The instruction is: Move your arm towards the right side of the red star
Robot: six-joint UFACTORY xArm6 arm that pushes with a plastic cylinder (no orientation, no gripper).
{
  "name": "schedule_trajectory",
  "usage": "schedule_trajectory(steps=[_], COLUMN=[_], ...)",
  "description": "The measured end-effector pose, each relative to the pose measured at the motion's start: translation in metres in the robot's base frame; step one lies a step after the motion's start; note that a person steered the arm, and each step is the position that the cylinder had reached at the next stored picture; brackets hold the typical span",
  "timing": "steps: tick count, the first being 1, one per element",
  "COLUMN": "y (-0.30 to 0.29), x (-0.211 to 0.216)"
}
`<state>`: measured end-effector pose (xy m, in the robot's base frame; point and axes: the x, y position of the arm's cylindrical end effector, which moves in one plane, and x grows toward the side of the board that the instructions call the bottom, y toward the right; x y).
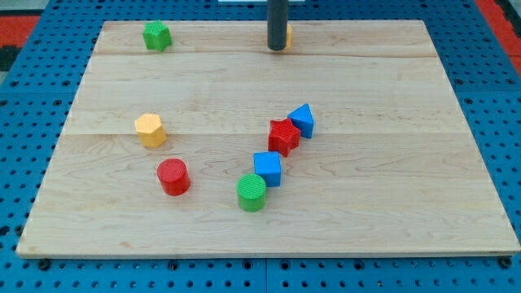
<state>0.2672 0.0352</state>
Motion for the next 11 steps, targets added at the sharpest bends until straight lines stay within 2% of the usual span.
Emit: schedule_trajectory(steps=[1,2,3,4,5,7,9,10,11], y=[0.015,0.048,0.075,0.028,0.005,0.024,0.028,0.063,0.105], x=[0.025,0.021,-0.014,-0.027,-0.028,0.015,0.018,0.059,0.141])
